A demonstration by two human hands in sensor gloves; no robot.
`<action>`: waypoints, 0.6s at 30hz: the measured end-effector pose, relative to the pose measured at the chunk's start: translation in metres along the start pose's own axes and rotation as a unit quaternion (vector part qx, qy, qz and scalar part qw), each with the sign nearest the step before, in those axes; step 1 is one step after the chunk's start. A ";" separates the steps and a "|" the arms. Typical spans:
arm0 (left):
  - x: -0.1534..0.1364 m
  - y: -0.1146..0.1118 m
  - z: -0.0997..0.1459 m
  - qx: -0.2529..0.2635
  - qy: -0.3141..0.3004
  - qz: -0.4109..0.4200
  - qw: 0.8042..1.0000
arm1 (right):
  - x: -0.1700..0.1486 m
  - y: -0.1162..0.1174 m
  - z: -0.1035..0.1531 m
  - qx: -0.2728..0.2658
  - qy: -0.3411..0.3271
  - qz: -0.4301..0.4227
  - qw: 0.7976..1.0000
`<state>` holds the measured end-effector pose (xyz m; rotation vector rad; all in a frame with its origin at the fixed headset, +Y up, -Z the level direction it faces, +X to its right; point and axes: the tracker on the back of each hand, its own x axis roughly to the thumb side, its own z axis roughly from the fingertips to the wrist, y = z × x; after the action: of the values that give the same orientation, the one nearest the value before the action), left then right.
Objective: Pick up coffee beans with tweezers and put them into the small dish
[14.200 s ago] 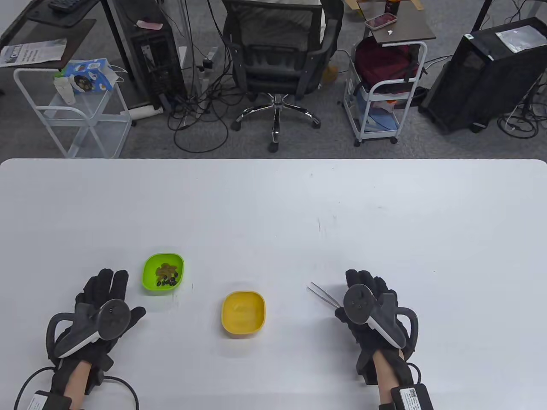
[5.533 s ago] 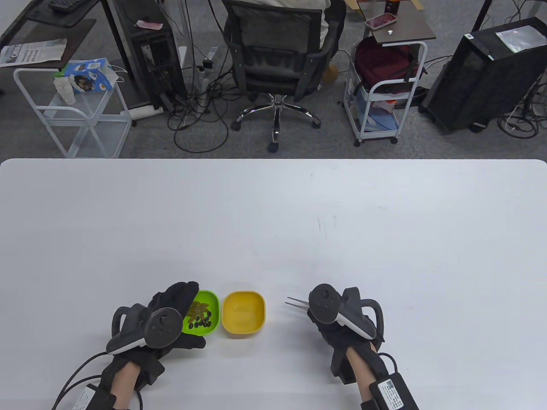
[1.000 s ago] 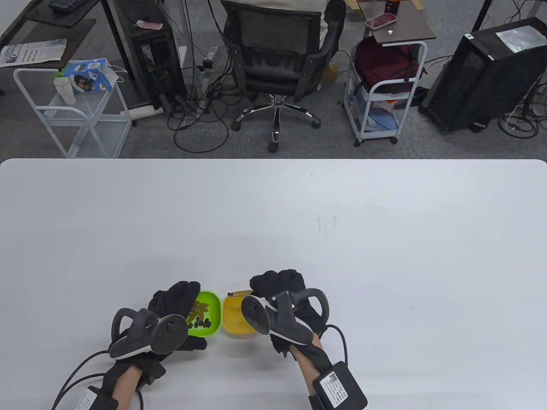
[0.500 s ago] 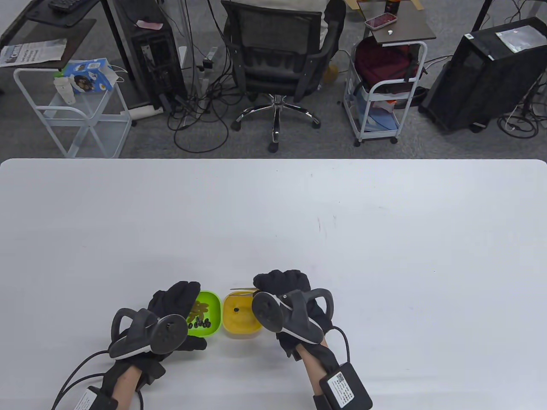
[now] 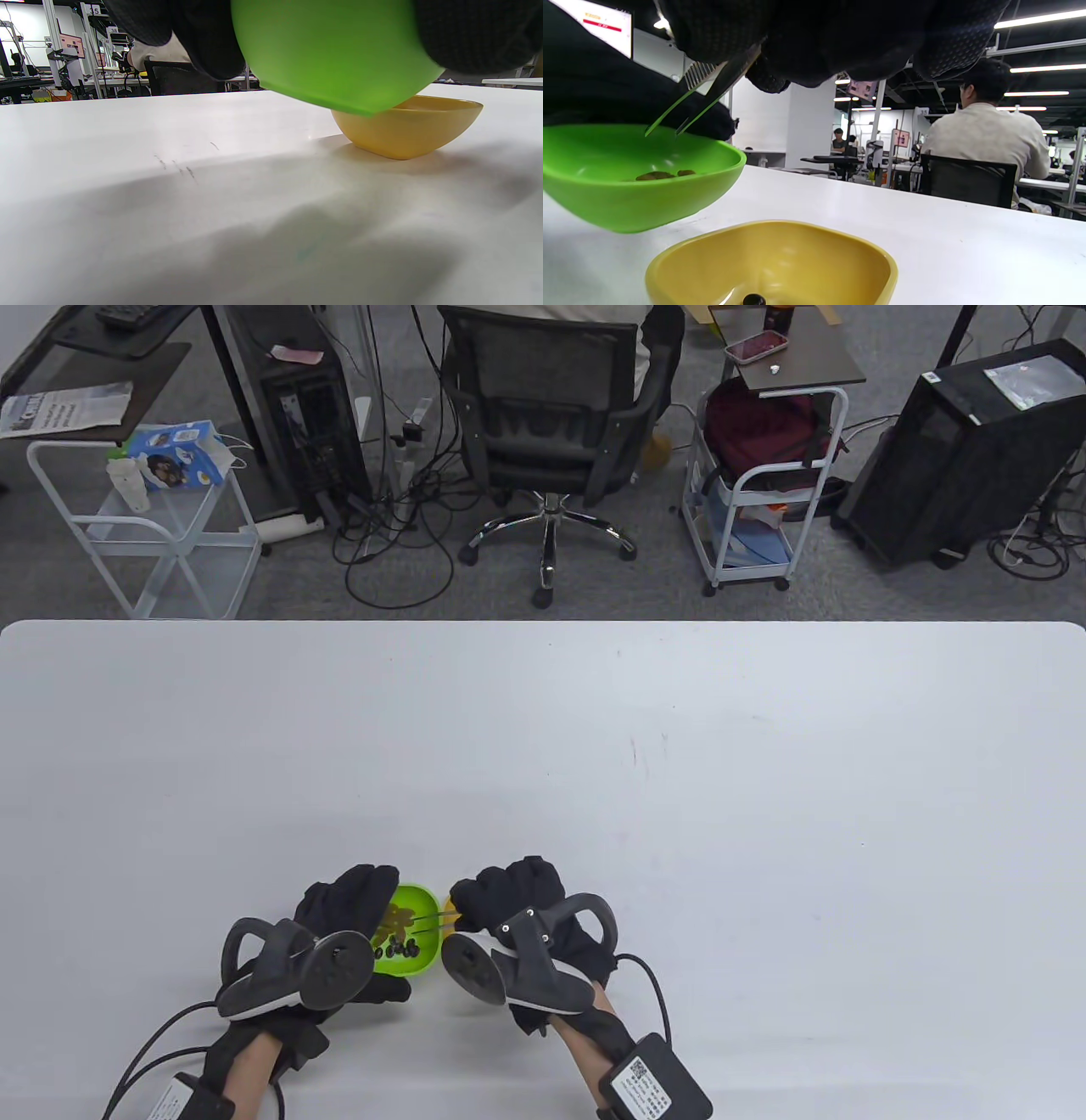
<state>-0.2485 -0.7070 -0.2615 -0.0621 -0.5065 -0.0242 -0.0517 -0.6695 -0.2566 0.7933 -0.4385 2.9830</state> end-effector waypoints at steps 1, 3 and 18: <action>0.000 0.000 0.000 0.000 0.000 0.000 1.000 | 0.002 0.002 -0.001 0.003 -0.004 0.004 1.000; 0.000 0.000 0.000 0.000 0.000 -0.001 1.000 | 0.006 0.006 -0.001 0.008 -0.011 0.010 1.000; 0.001 0.000 0.000 -0.002 -0.002 -0.003 1.000 | 0.020 0.019 -0.005 0.026 -0.033 0.056 0.998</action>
<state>-0.2469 -0.7067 -0.2613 -0.0637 -0.5100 -0.0312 -0.0730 -0.6877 -0.2559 0.9041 -0.4225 3.0914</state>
